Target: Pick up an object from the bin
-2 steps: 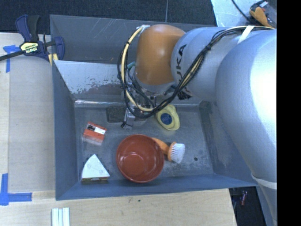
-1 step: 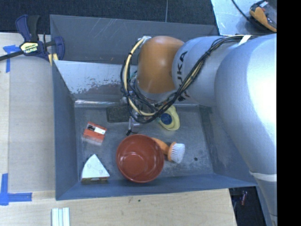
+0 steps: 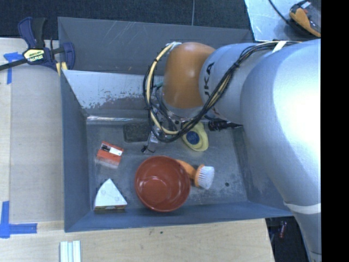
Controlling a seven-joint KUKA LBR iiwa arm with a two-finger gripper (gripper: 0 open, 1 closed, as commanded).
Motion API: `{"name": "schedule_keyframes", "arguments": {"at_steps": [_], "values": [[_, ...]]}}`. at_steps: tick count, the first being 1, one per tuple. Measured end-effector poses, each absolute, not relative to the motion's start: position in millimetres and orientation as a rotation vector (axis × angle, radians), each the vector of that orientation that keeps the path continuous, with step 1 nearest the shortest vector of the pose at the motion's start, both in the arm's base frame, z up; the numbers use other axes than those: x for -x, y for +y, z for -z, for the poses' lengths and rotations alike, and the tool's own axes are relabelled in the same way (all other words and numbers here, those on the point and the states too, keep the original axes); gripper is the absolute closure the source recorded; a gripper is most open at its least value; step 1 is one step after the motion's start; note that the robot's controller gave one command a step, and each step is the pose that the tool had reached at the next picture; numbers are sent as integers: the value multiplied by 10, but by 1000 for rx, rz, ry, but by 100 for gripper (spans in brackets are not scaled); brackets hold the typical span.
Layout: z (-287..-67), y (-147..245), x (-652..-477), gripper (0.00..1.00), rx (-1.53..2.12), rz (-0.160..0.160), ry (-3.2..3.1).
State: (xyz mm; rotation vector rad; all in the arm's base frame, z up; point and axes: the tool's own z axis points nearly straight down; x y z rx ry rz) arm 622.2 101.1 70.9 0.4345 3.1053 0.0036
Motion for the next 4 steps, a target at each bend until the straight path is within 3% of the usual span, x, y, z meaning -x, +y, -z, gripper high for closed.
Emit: {"name": "schedule_keyframes", "arguments": {"at_steps": [1,2,3,4], "values": [[-733,1086,-6244,100,69,-5,3129],[-736,1086,-6242,100,69,-5,3129],[-1017,1081,-6212,100,68,-3,3140],[-1449,1086,-6247,100,68,-6,3128]]}}
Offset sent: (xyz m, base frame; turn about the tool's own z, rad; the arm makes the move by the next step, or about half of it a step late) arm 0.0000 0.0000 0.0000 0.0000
